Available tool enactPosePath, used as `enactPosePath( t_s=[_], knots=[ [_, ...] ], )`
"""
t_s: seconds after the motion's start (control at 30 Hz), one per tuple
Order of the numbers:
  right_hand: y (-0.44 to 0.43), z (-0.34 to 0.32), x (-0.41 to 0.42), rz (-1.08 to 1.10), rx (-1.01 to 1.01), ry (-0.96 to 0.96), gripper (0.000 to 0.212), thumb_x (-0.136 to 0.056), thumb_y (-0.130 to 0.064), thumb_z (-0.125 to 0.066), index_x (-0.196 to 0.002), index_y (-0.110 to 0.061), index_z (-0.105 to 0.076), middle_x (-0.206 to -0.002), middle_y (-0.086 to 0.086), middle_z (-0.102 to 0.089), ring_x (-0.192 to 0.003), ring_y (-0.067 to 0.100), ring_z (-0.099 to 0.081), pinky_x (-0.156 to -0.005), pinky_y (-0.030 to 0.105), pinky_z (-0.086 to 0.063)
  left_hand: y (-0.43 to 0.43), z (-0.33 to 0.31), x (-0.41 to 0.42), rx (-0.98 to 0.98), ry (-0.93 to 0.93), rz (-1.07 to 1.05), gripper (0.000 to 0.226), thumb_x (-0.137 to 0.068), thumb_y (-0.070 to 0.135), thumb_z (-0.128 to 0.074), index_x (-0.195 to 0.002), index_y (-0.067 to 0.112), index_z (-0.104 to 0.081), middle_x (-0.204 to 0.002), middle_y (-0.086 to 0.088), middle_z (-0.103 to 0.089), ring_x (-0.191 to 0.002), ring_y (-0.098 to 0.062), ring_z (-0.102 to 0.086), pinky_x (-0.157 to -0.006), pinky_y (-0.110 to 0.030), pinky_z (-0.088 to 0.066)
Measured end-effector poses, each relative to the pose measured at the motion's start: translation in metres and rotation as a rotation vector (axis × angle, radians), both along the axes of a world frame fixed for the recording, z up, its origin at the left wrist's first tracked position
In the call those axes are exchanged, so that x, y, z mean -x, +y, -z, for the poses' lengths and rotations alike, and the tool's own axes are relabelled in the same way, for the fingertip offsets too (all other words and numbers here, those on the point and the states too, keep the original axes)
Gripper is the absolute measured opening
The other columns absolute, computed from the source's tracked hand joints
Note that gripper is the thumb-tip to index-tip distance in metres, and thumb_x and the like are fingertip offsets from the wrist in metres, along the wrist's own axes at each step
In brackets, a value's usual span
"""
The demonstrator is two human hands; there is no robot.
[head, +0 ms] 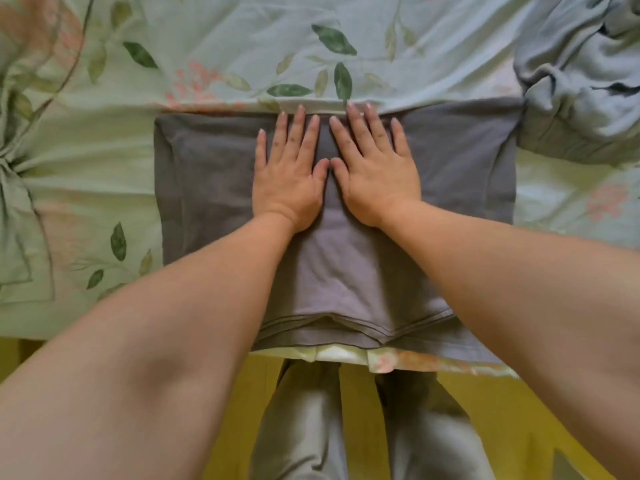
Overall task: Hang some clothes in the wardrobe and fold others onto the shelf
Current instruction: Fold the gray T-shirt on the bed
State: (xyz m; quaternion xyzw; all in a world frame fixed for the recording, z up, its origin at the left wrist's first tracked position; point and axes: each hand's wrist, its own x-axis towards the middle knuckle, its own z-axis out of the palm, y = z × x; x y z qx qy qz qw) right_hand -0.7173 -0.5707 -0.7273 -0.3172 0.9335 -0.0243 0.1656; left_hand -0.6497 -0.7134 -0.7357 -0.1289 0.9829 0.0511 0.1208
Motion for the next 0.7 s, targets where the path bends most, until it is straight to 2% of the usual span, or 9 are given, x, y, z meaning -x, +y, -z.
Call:
enactPosePath(
  t_s=[0.1, 0.17, 0.27, 0.4, 0.5, 0.63, 0.7],
  knots=[
    [0.012, 0.002, 0.006, -0.02, 0.009, 0.012, 0.064, -0.102, -0.053, -0.017, -0.159, -0.027, -0.004, -0.167, 0.0, 0.004, -0.153, 0.019, 0.007, -0.123, 0.043, 0.005, -0.012, 0.001, -0.005, 0.009, 0.008, 0.029, 0.068, -0.099, 0.053, -0.022, -0.159, 0.023, -0.007, -0.167, 0.001, -0.002, -0.154, -0.02, 0.0, -0.124, -0.047, 0.001],
    [0.026, -0.002, 0.011, 0.003, -0.013, 0.017, 0.066, -0.102, -0.054, -0.015, -0.159, -0.025, -0.002, -0.167, 0.0, 0.005, -0.153, 0.017, 0.008, -0.123, 0.042, 0.006, -0.029, 0.0, -0.014, 0.025, 0.002, -0.035, 0.069, -0.1, 0.053, -0.022, -0.159, 0.021, -0.008, -0.167, 0.0, -0.004, -0.154, -0.021, 0.0, -0.123, -0.047, 0.002],
    [0.062, -0.005, 0.025, 0.124, -0.056, 0.032, 0.069, -0.101, -0.056, -0.014, -0.159, -0.022, 0.001, -0.167, 0.001, 0.007, -0.153, 0.016, 0.009, -0.123, 0.042, 0.007, -0.064, -0.004, -0.032, 0.047, 0.005, -0.194, 0.069, -0.101, 0.051, -0.026, -0.159, 0.017, -0.01, -0.167, -0.004, -0.005, -0.153, -0.025, -0.001, -0.124, -0.047, 0.0],
    [0.109, -0.003, 0.042, 0.348, -0.086, 0.056, 0.076, -0.099, -0.058, -0.016, -0.159, -0.013, -0.001, -0.167, 0.004, 0.003, -0.153, 0.018, 0.005, -0.123, 0.042, 0.003, -0.106, -0.006, -0.048, 0.077, 0.005, -0.304, 0.07, -0.101, 0.051, -0.027, -0.159, 0.015, -0.011, -0.167, -0.004, -0.006, -0.153, -0.026, -0.002, -0.122, -0.052, -0.001],
    [0.118, 0.0, 0.047, 0.355, -0.109, 0.06, 0.078, -0.099, -0.058, -0.014, -0.158, -0.009, 0.0, -0.167, 0.006, 0.004, -0.153, 0.019, 0.006, -0.124, 0.043, 0.0, -0.125, -0.008, -0.047, 0.065, -0.008, -0.374, 0.069, -0.101, 0.05, -0.025, -0.159, 0.015, -0.011, -0.167, -0.003, -0.006, -0.153, -0.029, -0.003, -0.121, -0.056, -0.001],
    [0.11, -0.017, 0.036, 0.35, -0.1, 0.104, 0.075, -0.101, -0.053, -0.015, -0.158, -0.006, -0.002, -0.166, 0.011, 0.003, -0.153, 0.024, 0.005, -0.123, 0.049, 0.001, -0.1, -0.023, -0.045, 0.159, 0.006, -0.397, 0.072, -0.1, 0.049, -0.022, -0.158, 0.007, -0.011, -0.166, -0.012, -0.004, -0.153, -0.033, -0.003, -0.121, -0.059, 0.0],
    [0.101, -0.032, 0.012, 0.313, -0.036, 0.115, 0.072, -0.102, -0.048, -0.021, -0.157, -0.004, -0.006, -0.166, 0.014, -0.002, -0.153, 0.027, 0.001, -0.123, 0.051, 0.001, -0.06, -0.032, -0.054, 0.127, 0.033, -0.314, 0.072, -0.1, 0.047, -0.025, -0.157, 0.005, -0.012, -0.165, -0.015, -0.005, -0.153, -0.034, -0.002, -0.121, -0.058, 0.0]
  ],
)
